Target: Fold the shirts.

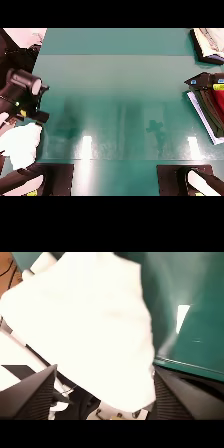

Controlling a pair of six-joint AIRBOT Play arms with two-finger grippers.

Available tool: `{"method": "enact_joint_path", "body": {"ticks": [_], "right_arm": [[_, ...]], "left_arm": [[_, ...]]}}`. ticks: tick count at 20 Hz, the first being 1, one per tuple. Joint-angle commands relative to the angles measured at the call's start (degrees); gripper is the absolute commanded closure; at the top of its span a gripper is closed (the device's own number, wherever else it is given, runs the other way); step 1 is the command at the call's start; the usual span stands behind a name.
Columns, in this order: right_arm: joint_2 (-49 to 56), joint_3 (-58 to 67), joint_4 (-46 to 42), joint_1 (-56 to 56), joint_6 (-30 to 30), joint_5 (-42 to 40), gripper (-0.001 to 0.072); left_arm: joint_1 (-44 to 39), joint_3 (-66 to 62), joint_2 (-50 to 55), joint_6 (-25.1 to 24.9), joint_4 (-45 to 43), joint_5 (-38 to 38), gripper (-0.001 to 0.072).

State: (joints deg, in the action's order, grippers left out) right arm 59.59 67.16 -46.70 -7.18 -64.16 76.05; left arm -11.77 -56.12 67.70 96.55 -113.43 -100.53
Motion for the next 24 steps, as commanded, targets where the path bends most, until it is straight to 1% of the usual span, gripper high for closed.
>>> {"method": "enact_joint_path", "body": {"ticks": [1,3,4,5,6,7,8,9,12,14,16,17,19,21,24], "right_arm": [[0.0,0.0,-0.2,0.0,0.4,0.0,0.0689],[0.0,0.0,-1.7,0.0,0.4,0.1,0.0689],[0.0,0.0,-2.5,0.0,0.4,0.3,0.0689],[0.0,0.0,-3.0,0.0,0.4,0.6,0.0689],[0.0,-0.1,-3.0,0.0,0.4,0.7,0.0689],[0.0,-0.1,-3.0,0.0,0.4,0.7,0.0689],[0.0,-0.1,-3.0,0.0,0.4,0.7,0.0689],[0.0,-0.1,-3.0,0.0,0.4,0.7,0.0689],[0.0,-0.1,-2.9,0.0,0.4,0.7,0.0689],[0.0,-0.1,-2.8,0.0,0.4,0.6,0.0689],[0.0,-0.1,-2.8,0.0,0.4,0.4,0.0689],[0.0,-0.1,-2.8,0.0,0.4,0.4,0.0689],[0.0,-0.1,-2.8,0.0,0.3,0.0,0.0689],[0.0,-0.1,-2.5,0.0,0.3,-1.0,0.0689],[0.0,1.2,-2.3,0.0,0.3,-1.4,0.0689]], "left_arm": [[1.4,9.4,0.0,2.6,-2.8,1.7,-0.0005],[1.4,12.2,0.0,3.6,-2.8,3.8,-0.0005],[1.4,13.1,0.0,3.5,-2.8,4.5,0.0009],[1.4,13.6,0.0,3.5,-3.0,5.2,0.0135],[1.4,13.6,0.0,3.5,-3.0,5.8,0.029],[1.4,13.6,0.0,3.5,-3.0,6.1,0.0419],[1.4,13.6,0.0,3.5,-3.0,6.5,0.0566],[1.4,13.4,0.0,3.5,-3.1,6.6,0.0679],[1.4,10.3,0.0,3.5,-3.1,7.0,0.0678],[1.4,3.3,-1.7,3.0,-1.9,7.1,0.0678],[0.8,-7.4,-4.6,1.4,1.1,6.7,0.0678],[-0.2,-13.6,-6.1,0.2,3.6,6.4,0.0677],[-2.3,-25.2,-7.9,-2.5,12.3,6.6,0.0677],[-4.8,-35.6,-7.9,-2.8,22.5,8.0,0.0678],[-11.0,-42.9,-7.4,-2.5,33.3,15.1,0.0678]]}}
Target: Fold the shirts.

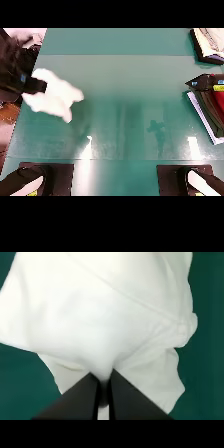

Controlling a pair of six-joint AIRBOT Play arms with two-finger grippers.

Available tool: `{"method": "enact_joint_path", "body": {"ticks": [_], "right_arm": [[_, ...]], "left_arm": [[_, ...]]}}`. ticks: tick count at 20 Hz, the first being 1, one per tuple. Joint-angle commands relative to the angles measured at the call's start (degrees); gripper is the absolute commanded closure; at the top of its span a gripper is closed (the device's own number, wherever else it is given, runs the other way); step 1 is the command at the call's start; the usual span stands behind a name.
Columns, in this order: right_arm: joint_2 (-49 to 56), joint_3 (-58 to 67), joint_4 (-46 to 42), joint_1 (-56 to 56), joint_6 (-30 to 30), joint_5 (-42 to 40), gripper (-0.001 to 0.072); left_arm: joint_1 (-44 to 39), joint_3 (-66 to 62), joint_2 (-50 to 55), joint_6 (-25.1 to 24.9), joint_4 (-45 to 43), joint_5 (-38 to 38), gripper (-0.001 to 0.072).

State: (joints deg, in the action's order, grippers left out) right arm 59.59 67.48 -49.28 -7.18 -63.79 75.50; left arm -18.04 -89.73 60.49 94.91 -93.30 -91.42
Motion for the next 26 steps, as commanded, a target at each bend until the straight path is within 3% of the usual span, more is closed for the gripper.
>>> {"method": "enact_joint_path", "body": {"ticks": [1,5,7,10,11,12,13,17,21,26], "right_arm": [[0.0,1.8,0.2,0.0,-0.1,-1.4,0.0689],[0.0,8.0,0.2,0.0,-0.3,-1.8,0.0689],[0.0,11.2,0.2,0.0,-0.3,-1.8,0.0689],[0.0,14.6,0.2,0.0,-0.3,-1.7,0.0689],[0.0,15.1,0.2,0.0,-0.3,-1.6,0.0689],[0.0,15.4,0.2,0.0,-0.3,-1.3,0.0689],[0.0,15.4,0.2,0.0,-0.4,-1.2,0.0689],[0.0,15.3,0.0,0.0,-0.3,-1.0,0.0689],[0.0,15.3,-0.3,0.0,-0.3,-0.9,0.0689],[0.0,15.3,-0.3,0.0,-0.4,-0.3,0.0689]], "left_arm": [[-6.9,-10.1,0.7,-1.0,15.8,7.9,0.0678],[-14.7,-10.4,7.6,-6.3,24.5,12.4,0.0678],[-17.1,-10.4,13.0,-9.6,25.3,10.8,0.0678],[-18.7,-10.4,20.9,-10.5,25.3,7.8,0.0675],[-18.7,-10.4,22.6,-11.5,25.2,8.1,0.054],[-18.4,-10.4,23.9,-11.6,24.7,8.5,0.0156],[-17.5,-10.4,24.3,-11.4,24.5,8.2,-0.0008],[-8.0,-10.2,21.4,-11.4,24.5,4.8,0.0013],[0.3,-1.6,19.4,-11.3,24.6,7.2,0.0013],[4.4,18.3,19.5,-11.4,25.0,22.6,0.0013]]}}
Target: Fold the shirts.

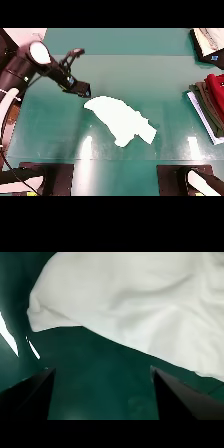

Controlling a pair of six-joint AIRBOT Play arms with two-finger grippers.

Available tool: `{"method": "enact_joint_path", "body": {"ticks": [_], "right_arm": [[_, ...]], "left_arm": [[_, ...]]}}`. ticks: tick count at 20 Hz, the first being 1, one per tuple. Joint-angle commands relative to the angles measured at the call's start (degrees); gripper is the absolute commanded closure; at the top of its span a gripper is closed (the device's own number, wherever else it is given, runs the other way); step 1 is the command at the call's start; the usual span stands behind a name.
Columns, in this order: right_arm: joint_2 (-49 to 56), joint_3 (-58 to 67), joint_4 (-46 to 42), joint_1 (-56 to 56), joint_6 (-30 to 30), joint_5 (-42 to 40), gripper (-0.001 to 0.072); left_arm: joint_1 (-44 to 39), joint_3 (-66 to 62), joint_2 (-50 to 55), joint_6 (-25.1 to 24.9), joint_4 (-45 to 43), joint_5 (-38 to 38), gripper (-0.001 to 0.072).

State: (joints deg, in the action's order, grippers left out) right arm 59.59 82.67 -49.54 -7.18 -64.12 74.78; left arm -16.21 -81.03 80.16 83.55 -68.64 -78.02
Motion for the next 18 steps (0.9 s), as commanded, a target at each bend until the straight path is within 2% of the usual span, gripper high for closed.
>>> {"method": "enact_joint_path", "body": {"ticks": [1,7,10,12,13,14,15,18], "right_arm": [[0.0,0.1,0.0,0.0,-0.1,0.4,0.0689],[0.0,0.1,0.0,0.1,-1.5,0.9,0.0689],[0.0,0.1,0.0,0.1,-2.9,1.6,0.0689],[0.0,0.1,0.0,0.1,-3.6,2.1,0.0689],[0.0,0.1,0.0,0.1,-3.7,2.4,0.0689],[0.0,0.1,0.0,0.1,-3.9,2.9,0.0689],[0.0,0.0,0.0,0.1,-4.0,4.0,0.0689],[-0.1,-2.6,0.0,0.8,-7.0,8.0,0.0689]], "left_arm": [[2.9,12.6,0.1,0.0,0.8,12.4,0.0013],[3.1,16.9,5.9,-0.1,6.0,22.9,0.0013],[3.1,16.9,7.3,-4.0,12.6,24.6,0.0014],[3.1,16.9,7.4,-4.0,13.6,25.1,0.0024],[3.1,16.9,7.4,-4.1,13.6,25.1,0.0253],[3.1,16.9,7.4,-4.0,13.6,25.1,0.0515],[3.1,16.7,7.4,-4.1,13.5,24.6,0.0676],[3.1,13.3,6.0,-4.1,11.6,20.4,0.0678]]}}
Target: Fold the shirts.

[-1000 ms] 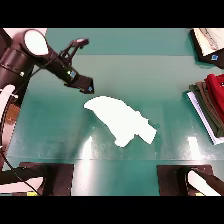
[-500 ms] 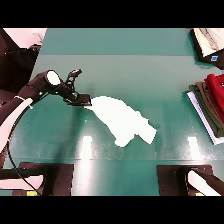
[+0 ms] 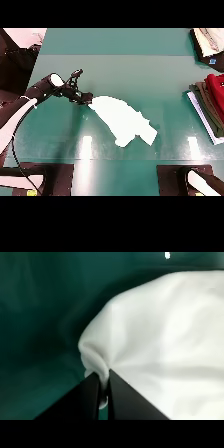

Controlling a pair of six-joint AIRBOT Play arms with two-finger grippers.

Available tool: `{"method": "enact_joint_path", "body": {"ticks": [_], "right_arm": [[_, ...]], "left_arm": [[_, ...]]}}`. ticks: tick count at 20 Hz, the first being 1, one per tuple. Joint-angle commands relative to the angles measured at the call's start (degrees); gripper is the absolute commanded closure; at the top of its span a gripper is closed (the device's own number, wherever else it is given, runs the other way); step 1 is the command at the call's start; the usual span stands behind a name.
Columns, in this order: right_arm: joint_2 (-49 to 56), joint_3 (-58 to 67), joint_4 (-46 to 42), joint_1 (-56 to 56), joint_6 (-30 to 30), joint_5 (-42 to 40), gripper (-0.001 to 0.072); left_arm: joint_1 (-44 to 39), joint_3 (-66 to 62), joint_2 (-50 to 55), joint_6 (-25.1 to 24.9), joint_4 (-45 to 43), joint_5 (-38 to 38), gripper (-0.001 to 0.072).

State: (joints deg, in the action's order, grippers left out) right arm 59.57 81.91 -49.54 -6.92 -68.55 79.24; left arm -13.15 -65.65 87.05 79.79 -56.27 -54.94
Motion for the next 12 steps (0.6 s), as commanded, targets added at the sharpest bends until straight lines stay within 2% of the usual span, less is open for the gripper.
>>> {"method": "enact_joint_path", "body": {"ticks": [1,2,3,4,8,12], "right_arm": [[-0.1,-4.5,0.0,1.2,-3.2,5.0,0.0686],[-0.1,-8.3,0.0,2.5,-3.5,6.6,0.0621],[-0.1,-12.3,0.0,4.2,-3.7,7.0,0.0401],[-0.1,-17.2,0.1,6.7,-5.2,6.1,0.0219],[0.0,-34.2,3.5,20.5,-8.0,-5.9,0.0204],[0.0,-42.0,3.7,31.4,-12.9,-15.3,0.0204]], "left_arm": [[0.0,-3.3,-1.9,-0.6,-2.1,-3.4,0.0678],[0.0,-4.2,-3.7,-0.8,-3.0,-3.8,0.0678],[0.0,-4.7,-5.5,-0.8,-3.7,-4.0,0.0678],[0.0,-4.9,-7.5,-0.8,-4.3,-4.1,0.0678],[0.0,-4.9,-12.5,-2.1,-4.4,-5.3,0.0678],[0.0,-4.9,-12.9,-2.2,-4.4,-7.5,0.0677]]}}
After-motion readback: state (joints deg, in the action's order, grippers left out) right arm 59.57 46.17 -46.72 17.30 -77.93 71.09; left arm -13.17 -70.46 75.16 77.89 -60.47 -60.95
